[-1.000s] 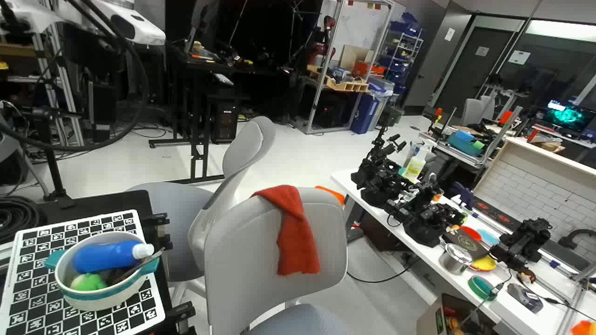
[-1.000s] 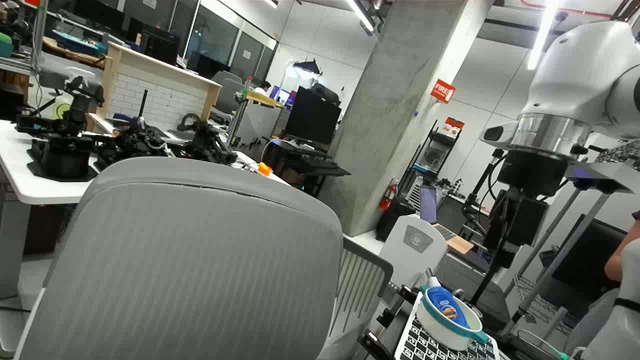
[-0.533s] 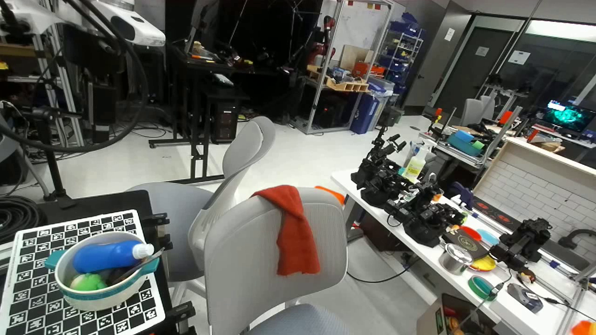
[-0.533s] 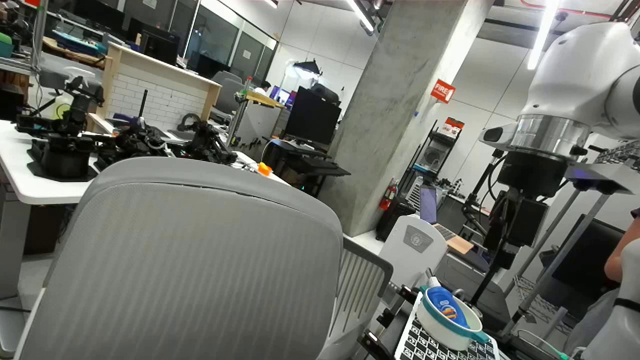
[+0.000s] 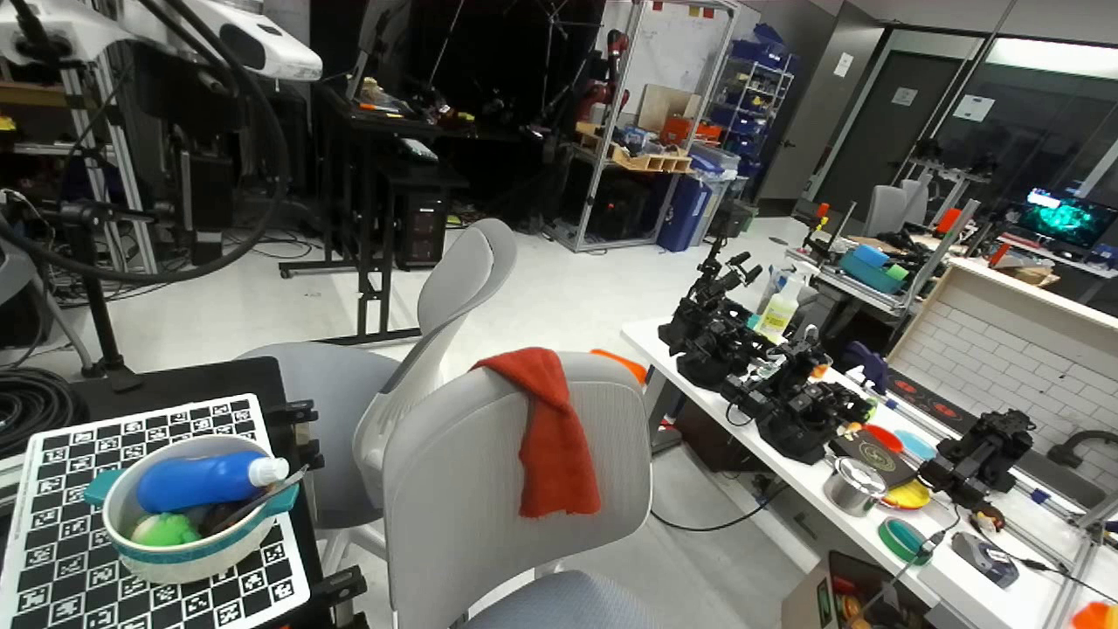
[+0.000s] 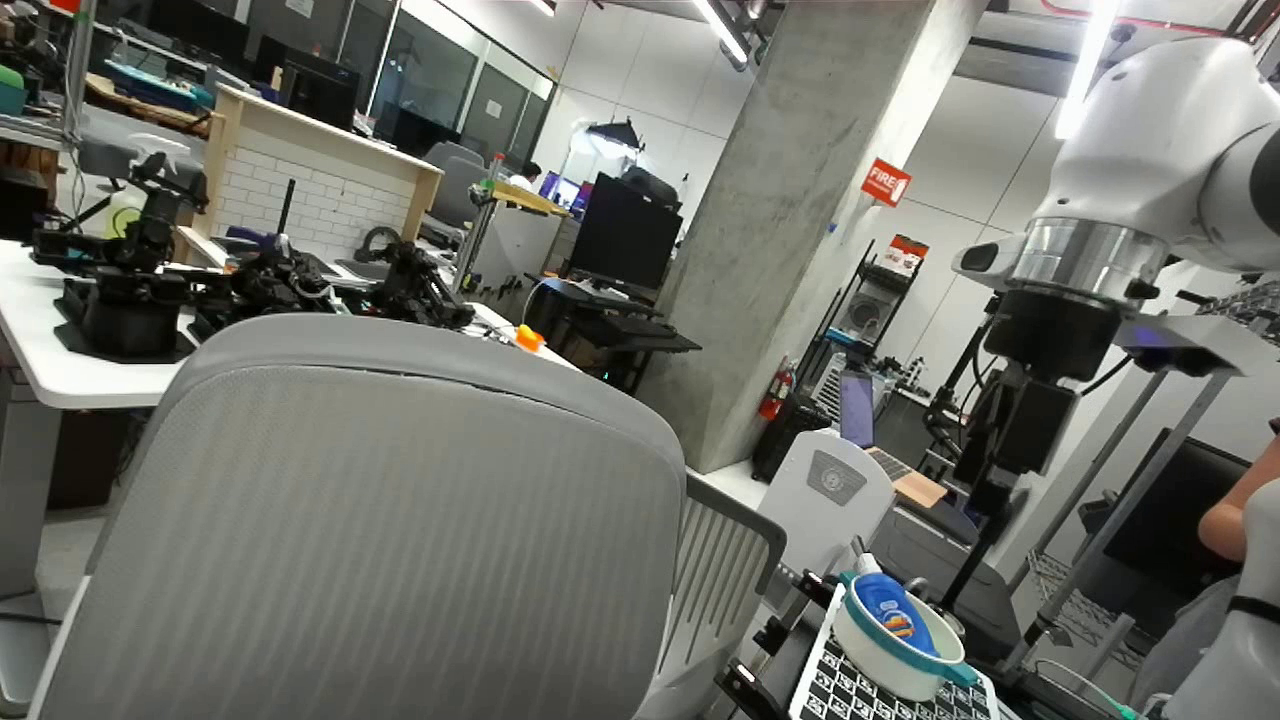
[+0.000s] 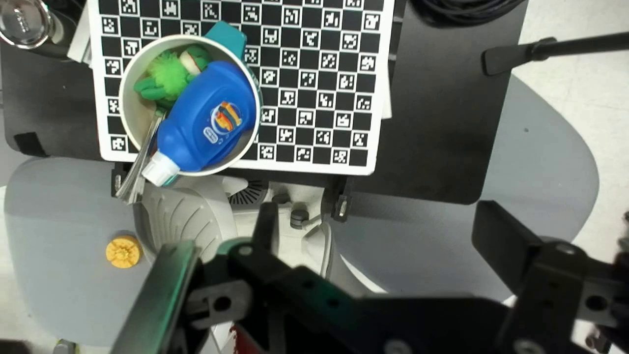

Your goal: Remove the orange cloth from the chair on the right, put it on the chair on the left and then back on the chair on the right

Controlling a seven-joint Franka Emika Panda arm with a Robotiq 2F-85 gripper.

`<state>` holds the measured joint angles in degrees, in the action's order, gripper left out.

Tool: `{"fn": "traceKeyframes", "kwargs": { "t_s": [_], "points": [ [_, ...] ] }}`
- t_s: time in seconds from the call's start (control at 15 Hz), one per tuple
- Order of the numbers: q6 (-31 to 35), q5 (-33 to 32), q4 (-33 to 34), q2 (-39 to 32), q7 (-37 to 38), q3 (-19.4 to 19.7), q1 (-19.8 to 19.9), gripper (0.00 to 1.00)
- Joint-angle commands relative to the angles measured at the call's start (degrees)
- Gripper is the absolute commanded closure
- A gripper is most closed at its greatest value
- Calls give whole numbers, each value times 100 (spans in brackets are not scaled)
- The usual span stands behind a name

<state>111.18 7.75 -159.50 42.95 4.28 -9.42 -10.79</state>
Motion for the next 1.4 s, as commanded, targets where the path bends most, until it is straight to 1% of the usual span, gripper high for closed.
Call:
{"fn": "traceKeyframes", "kwargs": {
  "t_s": [0.0,0.2,0.47,0.67,0.87,1.13,1.33],
  "points": [
    [669,-416,376,-641,-243,251,437,0],
    [1579,-608,634,-1273,-403,550,741,0],
    [2865,-256,925,-2234,-276,854,871,0],
    [3658,123,1145,-3024,-68,911,842,0],
    [4381,422,1397,-3759,415,846,884,0],
    [4901,592,1810,-4549,1040,832,904,0],
    [5130,555,2059,-4934,1506,866,901,0]
  ]
}}
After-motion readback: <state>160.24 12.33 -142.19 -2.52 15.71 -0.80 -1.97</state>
